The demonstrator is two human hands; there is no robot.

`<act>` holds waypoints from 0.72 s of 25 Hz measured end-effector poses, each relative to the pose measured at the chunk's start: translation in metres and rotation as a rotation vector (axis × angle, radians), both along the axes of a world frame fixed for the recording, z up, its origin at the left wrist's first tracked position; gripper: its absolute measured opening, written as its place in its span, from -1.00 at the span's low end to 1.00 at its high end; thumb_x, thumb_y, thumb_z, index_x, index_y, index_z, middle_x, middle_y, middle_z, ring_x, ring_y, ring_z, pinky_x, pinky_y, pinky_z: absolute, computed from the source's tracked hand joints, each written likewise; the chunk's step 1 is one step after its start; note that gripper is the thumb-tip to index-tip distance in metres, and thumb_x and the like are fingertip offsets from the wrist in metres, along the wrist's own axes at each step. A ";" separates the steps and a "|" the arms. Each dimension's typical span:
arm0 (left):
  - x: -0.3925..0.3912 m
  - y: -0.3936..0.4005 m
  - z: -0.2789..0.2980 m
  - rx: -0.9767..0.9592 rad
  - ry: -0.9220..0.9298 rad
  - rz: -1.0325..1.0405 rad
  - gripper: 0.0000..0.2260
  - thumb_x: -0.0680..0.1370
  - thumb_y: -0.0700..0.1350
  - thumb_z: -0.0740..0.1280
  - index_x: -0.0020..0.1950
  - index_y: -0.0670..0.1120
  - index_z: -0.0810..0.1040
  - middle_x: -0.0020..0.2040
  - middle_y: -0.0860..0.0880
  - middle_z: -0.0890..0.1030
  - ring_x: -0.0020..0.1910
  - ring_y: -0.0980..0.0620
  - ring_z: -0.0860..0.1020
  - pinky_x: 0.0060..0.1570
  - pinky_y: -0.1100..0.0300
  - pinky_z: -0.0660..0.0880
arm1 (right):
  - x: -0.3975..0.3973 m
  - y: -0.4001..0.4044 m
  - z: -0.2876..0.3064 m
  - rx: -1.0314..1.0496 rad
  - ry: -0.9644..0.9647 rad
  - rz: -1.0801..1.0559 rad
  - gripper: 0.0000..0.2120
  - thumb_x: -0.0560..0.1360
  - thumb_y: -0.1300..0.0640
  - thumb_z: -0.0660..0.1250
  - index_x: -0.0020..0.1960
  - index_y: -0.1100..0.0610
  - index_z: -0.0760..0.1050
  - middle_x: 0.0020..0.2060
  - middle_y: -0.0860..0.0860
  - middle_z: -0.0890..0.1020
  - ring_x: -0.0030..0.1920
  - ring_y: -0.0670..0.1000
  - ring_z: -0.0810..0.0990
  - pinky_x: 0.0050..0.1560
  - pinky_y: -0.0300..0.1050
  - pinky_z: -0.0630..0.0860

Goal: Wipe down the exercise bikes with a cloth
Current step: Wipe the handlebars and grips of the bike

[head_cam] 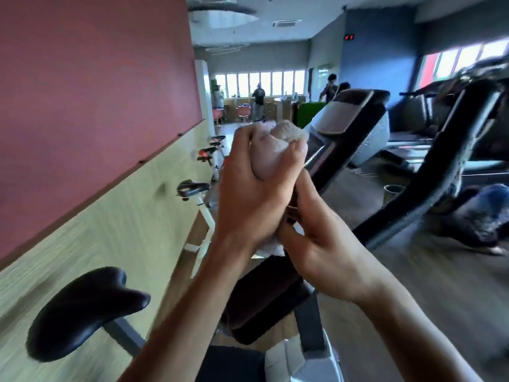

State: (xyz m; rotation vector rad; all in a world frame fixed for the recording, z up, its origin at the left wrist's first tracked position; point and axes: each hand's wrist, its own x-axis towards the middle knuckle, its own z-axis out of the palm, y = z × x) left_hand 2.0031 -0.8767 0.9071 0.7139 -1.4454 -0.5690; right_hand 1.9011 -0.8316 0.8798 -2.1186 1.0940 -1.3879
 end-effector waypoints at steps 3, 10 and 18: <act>-0.030 -0.013 0.013 -0.074 0.044 -0.107 -0.83 0.55 -0.09 0.48 0.02 -0.04 0.51 -0.24 0.15 0.59 -0.32 0.30 0.57 -0.32 0.45 0.43 | -0.022 0.024 0.000 -0.115 0.228 -0.386 -0.46 0.42 0.19 0.27 0.40 0.11 0.34 0.17 -0.06 0.40 0.17 0.06 0.37 0.28 -0.17 0.31; -0.119 -0.037 0.027 -0.010 -0.097 -0.257 -0.74 0.52 0.13 0.42 0.05 0.00 0.51 -0.21 0.16 0.58 -0.27 0.22 0.55 -0.26 0.21 0.47 | -0.129 0.055 0.037 -0.154 0.138 -1.001 -0.53 0.43 0.15 0.18 0.33 0.10 0.49 0.15 -0.01 0.55 0.11 0.01 0.55 0.17 -0.04 0.54; -0.202 -0.007 0.026 -0.177 -0.206 -0.057 -0.32 0.59 0.36 0.05 0.45 -0.15 0.30 0.28 -0.20 0.51 0.13 -0.22 0.59 -0.11 -0.05 0.53 | -0.183 0.019 0.122 0.088 0.574 -0.978 -0.48 0.42 0.41 0.08 0.27 0.13 0.57 0.05 0.08 0.68 0.02 0.12 0.66 0.07 0.12 0.62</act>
